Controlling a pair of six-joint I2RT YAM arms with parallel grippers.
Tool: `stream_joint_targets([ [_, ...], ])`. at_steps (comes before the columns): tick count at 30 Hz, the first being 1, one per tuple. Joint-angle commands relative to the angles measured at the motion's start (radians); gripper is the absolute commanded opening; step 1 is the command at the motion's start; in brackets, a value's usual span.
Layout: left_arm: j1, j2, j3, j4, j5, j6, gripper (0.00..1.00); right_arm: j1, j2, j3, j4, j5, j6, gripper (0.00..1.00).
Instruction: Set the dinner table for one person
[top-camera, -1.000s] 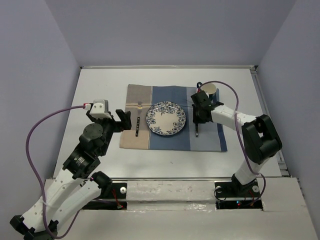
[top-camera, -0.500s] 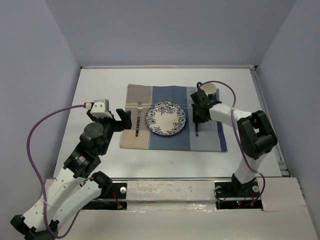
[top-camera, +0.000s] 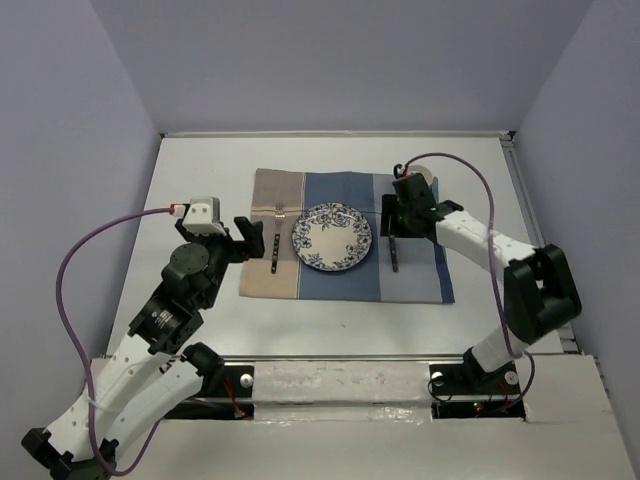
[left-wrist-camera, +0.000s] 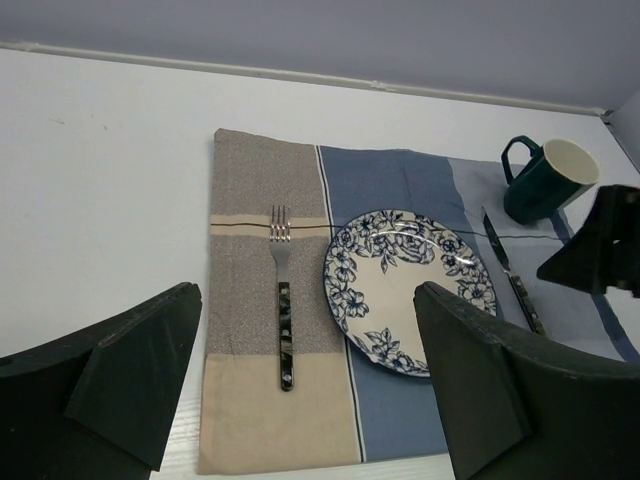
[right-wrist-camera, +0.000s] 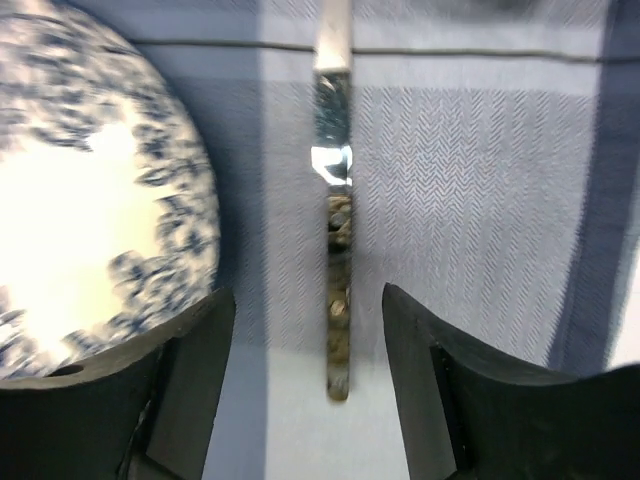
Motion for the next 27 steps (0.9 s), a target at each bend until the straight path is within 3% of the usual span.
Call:
stream_joint_targets([
  [1, 0.006, -0.001, -0.004, 0.057, -0.018, 0.013, 0.99, 0.012, -0.236, -0.033, 0.032, -0.067, 0.002, 0.75],
  [3, 0.008, -0.020, -0.003, 0.060, -0.037, 0.010, 0.99, 0.045, -0.399, -0.078, 0.072, -0.061, -0.018, 0.99],
  [8, 0.006, -0.083, 0.011, 0.077, -0.035, 0.013, 0.99, 0.068, -0.765, -0.187, 0.205, -0.158, -0.035, 1.00],
  [12, 0.006, -0.072, 0.065, 0.078, -0.014, -0.013, 0.99, 0.068, -1.030, -0.231, 0.239, -0.091, -0.033, 1.00],
  [16, 0.008, -0.049, 0.220, 0.077, 0.023, 0.007, 0.99, 0.068, -1.198, -0.213, 0.236, -0.066, -0.061, 1.00],
  [21, 0.008, -0.027, 0.347, 0.109, 0.046, 0.047, 0.99, 0.068, -1.310, -0.110, 0.209, -0.061, -0.124, 1.00],
  [27, 0.008, -0.035, 0.339, 0.185, 0.049, 0.067, 0.99, 0.068, -1.389, -0.055, 0.166, 0.017, -0.154, 1.00],
])
